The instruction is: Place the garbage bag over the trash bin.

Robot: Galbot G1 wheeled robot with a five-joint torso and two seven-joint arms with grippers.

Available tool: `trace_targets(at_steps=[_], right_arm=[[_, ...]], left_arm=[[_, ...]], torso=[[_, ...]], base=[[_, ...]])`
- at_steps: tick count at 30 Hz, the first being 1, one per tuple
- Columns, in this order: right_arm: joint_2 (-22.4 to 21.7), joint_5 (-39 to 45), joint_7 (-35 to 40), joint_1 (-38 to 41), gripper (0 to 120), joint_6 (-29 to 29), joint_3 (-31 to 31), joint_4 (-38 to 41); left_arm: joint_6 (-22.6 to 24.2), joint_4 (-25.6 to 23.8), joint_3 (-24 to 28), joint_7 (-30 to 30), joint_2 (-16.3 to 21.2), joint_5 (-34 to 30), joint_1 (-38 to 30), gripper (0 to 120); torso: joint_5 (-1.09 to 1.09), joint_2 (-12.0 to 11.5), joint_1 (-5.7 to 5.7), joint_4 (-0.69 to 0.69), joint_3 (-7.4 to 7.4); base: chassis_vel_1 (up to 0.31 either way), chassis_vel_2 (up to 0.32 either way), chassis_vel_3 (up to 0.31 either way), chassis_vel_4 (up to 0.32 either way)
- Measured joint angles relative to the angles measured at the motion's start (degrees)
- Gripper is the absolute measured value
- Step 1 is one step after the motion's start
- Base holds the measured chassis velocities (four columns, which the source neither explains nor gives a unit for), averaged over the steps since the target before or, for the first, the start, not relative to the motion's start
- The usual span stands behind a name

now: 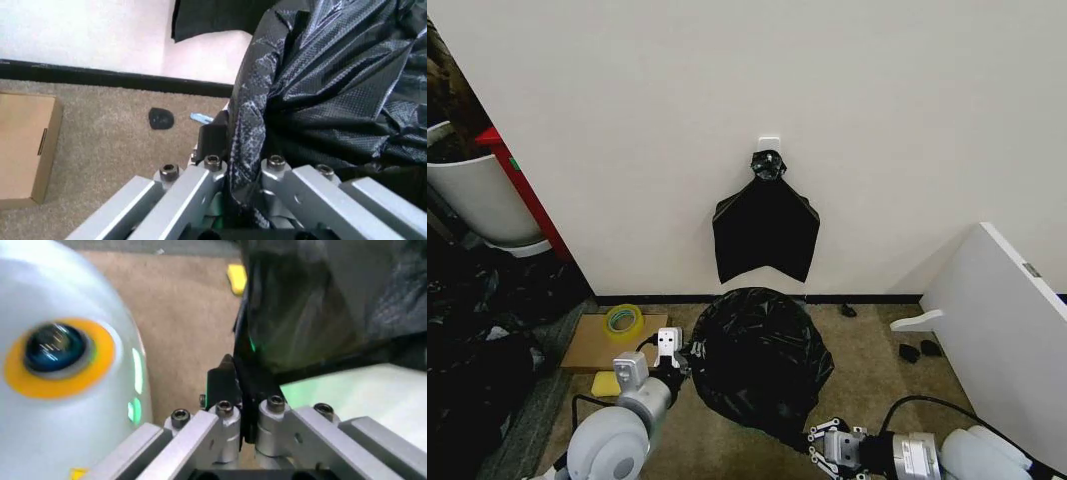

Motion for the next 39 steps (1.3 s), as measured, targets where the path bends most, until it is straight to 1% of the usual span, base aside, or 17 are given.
trace_targets(at_steps=[4,12,16,18,19,20,21,23,24,25,28,30,32,34,37,38,39], right_arm=[[2.03,-1.8,1.2,1.21,0,1.29,0.02,-4.33],[4.15,-3.45,1.58,1.78,0,2.53,-0.22,-7.33],[4.71,-2.18,1.65,1.22,0,2.71,0.54,-7.39],[4.55,0.87,1.56,0.0,0,2.71,1.67,-7.3],[4.14,3.87,1.23,-1.25,7,2.72,2.77,-7.4],[4.14,3.87,1.23,-1.25,7,2.72,2.77,-7.4],[3.87,6.4,1.2,-1.83,10,2.7,3.29,-7.64],[3.87,13.92,1.21,-3.64,20,2.14,5.39,-7.65],[4.18,16.73,1.22,-4.38,23,1.78,6.49,-7.41],[4.18,16.73,1.22,-4.38,23,1.78,6.49,-7.41],[5.93,25.69,1.38,-6.25,38,0.14,10.58,-5.84],[6.32,27.03,1.53,-6.48,41,-0.2,11.15,-5.51],[8.06,32.63,2.49,-7.06,53,-1.91,13.1,-4.12],[8.47,33.94,2.86,-7.02,56,-2.45,13.35,-3.88],[9.74,37.86,4.6,-5.77,70,-4.59,13.39,-3.37],[9.74,37.86,4.6,-5.77,70,-4.59,13.39,-3.37],[10.28,39.45,5.45,-5.02,77,-5.69,13.11,-3.03]], left_arm=[[1.68,-0.59,-1.06,0.01,0.43,-1.06,0.18,1],[3.55,-1.04,-1.73,0.38,0.77,-2.72,0.23,1],[3.24,-0.67,-1.97,0.35,0.62,-2.74,0.07,1],[2.71,0.32,-2.53,0.22,0.47,-2.76,-0.1,1],[2.19,1.3,-3.48,0.16,0.34,-2.95,-0.2,1],[2.19,1.3,-3.48,0.16,0.34,-2.95,-0.2,1],[1.88,1.85,-4.7,0.11,0.15,-3.41,-0.12,1],[1.35,3.09,-6.84,0.04,-0.01,-4.59,-0.2,1],[1.19,3.55,-7.38,0.03,-0.02,-4.95,-0.3,1],[1.19,3.55,-7.38,0.03,-0.02,-4.95,-0.3,1],[0.95,4.37,-8.89,0.04,-0.01,-6.4,-0.41,1],[0.94,4.44,-9.05,0.04,0.01,-6.58,-0.39,1],[0.86,4.58,-9.4,0.12,0.23,-6.96,-0.16,1],[0.83,4.58,-9.43,0.14,0.3,-7.02,-0.11,1],[0.81,4.45,-9.45,0.22,0.4,-7.11,-0.08,1],[0.81,4.45,-9.45,0.22,0.4,-7.11,-0.08,1],[0.82,4.22,-9.39,0.26,0.38,-7.11,-0.1,1]], torso=[[0.0,0.0,0.0,0.0,0.0],[0.0,0.0,0.0,0.0,0.0],[0.01,0.0,0.0,0.01,0.0],[-0.01,0.0,0.0,0.0,0.0],[-0.01,0.0,0.0,0.0,0.0],[-0.01,0.0,0.0,0.0,0.0],[-0.02,0.0,0.0,-0.01,0.0],[0.02,0.0,0.0,0.02,0.0],[-0.01,0.0,0.0,0.01,0.0],[-0.01,0.0,0.0,0.01,0.0],[0.0,0.0,0.0,0.01,0.0],[-0.01,0.0,0.0,0.01,0.0],[-0.01,0.0,0.0,0.0,0.0],[-0.01,0.0,0.0,0.0,0.0],[-0.01,0.0,0.0,0.0,0.0],[-0.01,0.0,0.0,0.0,0.0],[0.0,0.0,0.0,0.01,0.0]], base=[[0.0,0.0,0.0,0.0],[0.0,0.0,0.0,0.0],[0.0,0.0,0.0,0.0],[0.0,0.0,0.0,0.0],[0.0,0.0,0.0,0.0],[0.0,0.0,0.0,0.0],[0.0,0.0,0.0,0.0],[0.0,0.0,0.0,0.0],[0.0,0.0,0.0,0.0],[0.0,0.0,0.0,0.0],[0.0,0.0,0.0,0.0],[0.0,0.0,0.0,0.0],[0.0,0.0,0.0,0.0],[0.0,0.0,0.0,0.0],[0.0,0.0,0.0,0.0],[0.0,0.0,0.0,0.0],[0.0,0.0,0.0,0.0]])
